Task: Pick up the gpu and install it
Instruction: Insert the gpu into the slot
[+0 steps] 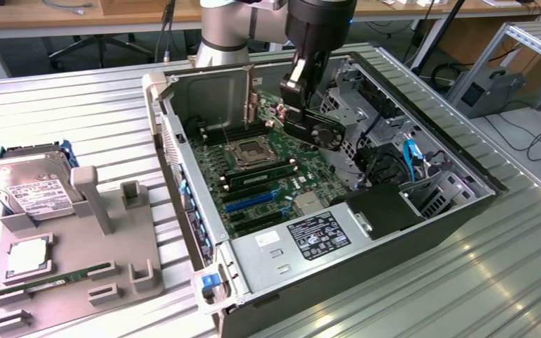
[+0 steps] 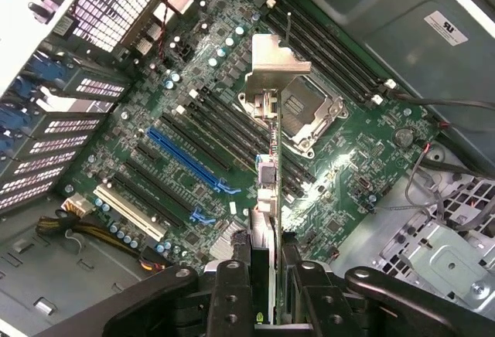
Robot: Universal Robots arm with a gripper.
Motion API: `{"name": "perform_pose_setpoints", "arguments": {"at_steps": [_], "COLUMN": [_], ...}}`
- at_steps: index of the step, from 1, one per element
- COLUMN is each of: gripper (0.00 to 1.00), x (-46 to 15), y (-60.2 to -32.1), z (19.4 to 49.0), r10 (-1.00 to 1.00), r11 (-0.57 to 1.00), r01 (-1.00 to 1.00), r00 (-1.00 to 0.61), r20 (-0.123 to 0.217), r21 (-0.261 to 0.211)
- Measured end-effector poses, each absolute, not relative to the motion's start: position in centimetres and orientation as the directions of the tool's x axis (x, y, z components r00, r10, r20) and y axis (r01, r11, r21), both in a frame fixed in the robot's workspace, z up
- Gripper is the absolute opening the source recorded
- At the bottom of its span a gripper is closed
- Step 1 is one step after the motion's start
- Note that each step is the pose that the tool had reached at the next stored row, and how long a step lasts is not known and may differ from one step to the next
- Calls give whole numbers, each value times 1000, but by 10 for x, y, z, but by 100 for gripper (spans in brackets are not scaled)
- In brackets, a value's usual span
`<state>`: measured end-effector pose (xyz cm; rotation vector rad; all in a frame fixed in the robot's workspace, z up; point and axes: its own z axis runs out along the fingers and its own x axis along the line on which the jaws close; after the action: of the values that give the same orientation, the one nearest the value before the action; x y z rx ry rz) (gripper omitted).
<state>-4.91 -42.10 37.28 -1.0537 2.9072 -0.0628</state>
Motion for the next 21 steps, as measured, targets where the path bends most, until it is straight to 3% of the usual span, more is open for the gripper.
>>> {"name": "perform_pose_setpoints", "arguments": {"at_steps": [21], "gripper": [26], "x": [-49], "y": [-421], "z": [373], "r10": [-690], "r11": [724], "r01": [-688], "r00": [-723], "r20": [-32], "r21": [-55]}}
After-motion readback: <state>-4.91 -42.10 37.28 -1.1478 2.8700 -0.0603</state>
